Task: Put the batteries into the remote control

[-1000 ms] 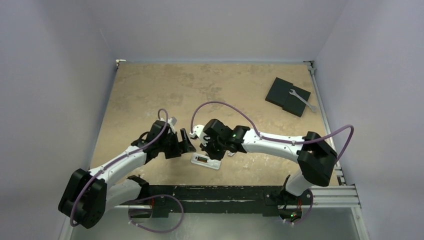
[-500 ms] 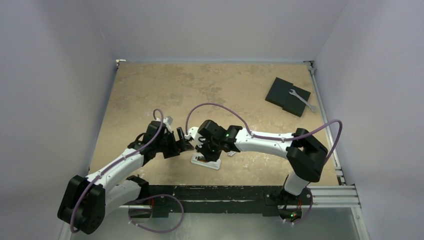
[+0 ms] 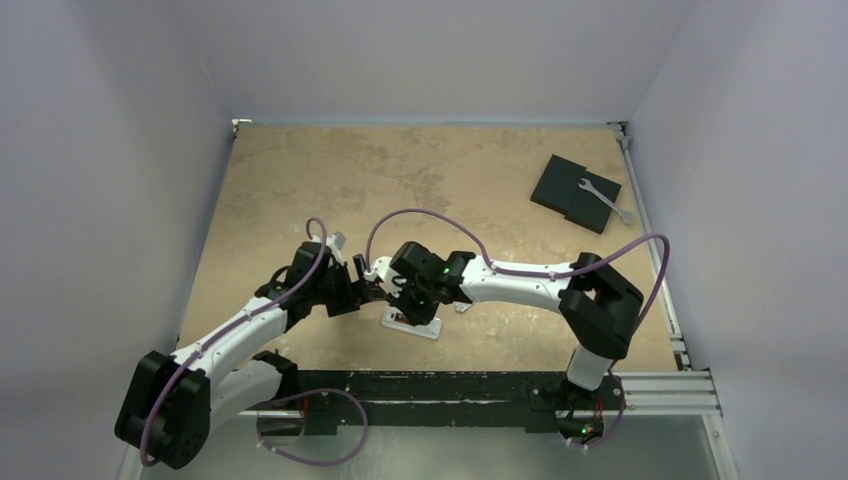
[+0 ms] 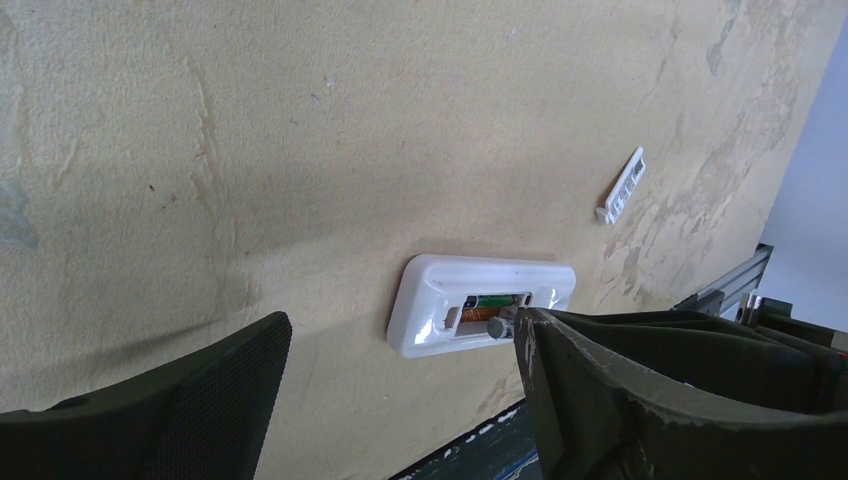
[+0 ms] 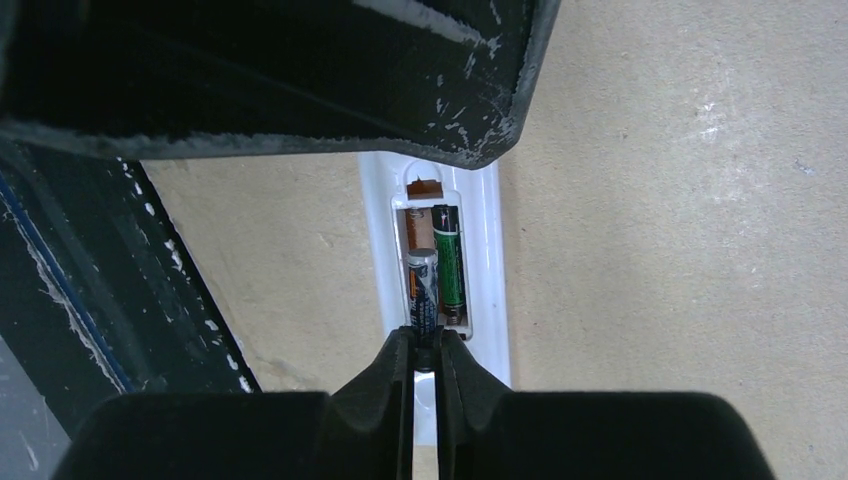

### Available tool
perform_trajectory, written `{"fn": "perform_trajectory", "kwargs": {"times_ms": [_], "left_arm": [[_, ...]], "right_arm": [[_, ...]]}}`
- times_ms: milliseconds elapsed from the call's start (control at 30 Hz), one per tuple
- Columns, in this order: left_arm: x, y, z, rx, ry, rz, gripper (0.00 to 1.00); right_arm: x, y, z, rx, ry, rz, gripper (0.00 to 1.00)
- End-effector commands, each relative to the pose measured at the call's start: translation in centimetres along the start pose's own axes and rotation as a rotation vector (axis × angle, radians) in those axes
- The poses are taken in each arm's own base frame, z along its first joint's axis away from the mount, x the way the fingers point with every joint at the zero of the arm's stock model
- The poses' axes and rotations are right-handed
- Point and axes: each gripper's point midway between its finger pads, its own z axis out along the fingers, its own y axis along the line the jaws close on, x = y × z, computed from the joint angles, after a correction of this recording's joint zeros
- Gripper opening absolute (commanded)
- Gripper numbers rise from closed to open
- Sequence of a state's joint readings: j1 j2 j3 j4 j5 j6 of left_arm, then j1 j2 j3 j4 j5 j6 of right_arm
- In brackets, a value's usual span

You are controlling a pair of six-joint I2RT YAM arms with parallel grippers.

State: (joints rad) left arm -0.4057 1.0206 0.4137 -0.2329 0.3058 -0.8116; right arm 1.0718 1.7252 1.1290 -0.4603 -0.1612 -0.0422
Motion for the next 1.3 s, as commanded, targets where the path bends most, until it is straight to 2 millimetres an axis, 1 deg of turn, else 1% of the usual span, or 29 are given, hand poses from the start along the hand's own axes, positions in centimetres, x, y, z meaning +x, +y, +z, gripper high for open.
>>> {"fn": "perform_trajectory", "kwargs": {"times_ms": [0, 267, 600, 867, 1067, 1267], "left_arm": [[-0.6, -0.2, -0.1, 0.014, -0.025, 0.000, 0.82], [-0.6, -0.2, -0.1, 0.015, -0.025, 0.001, 0.82], [-0.5, -0.2, 0.0, 0.015, -0.023, 0.001, 0.82], [-0.5, -0.2, 0.0, 0.015, -0.023, 0.003, 0.82], [-0.5, -0.2, 0.0, 0.017, -0.020, 0.003, 0.82], [-0.4, -0.3, 0.1, 0.021, -0.012, 0.005, 0.82]], "right_arm": [[-1.8, 0.7, -0.5, -0.025, -0.040, -0.025, 0.15], [-1.6, 1.0, -0.1, -0.031, -0.025, -0.038, 0.19], [-1.7, 0.6, 0.1, -0.009, -0.023, -0.038, 0.25], [-1.8, 0.3, 0.2, 0.009, -0.023, -0.031, 0.25], [-2.2, 0.3, -0.1, 0.017, -0.040, -0.023, 0.26], [-3.2, -0.1, -0.8, 0.046, -0.080, -0.008, 0.27]]}}
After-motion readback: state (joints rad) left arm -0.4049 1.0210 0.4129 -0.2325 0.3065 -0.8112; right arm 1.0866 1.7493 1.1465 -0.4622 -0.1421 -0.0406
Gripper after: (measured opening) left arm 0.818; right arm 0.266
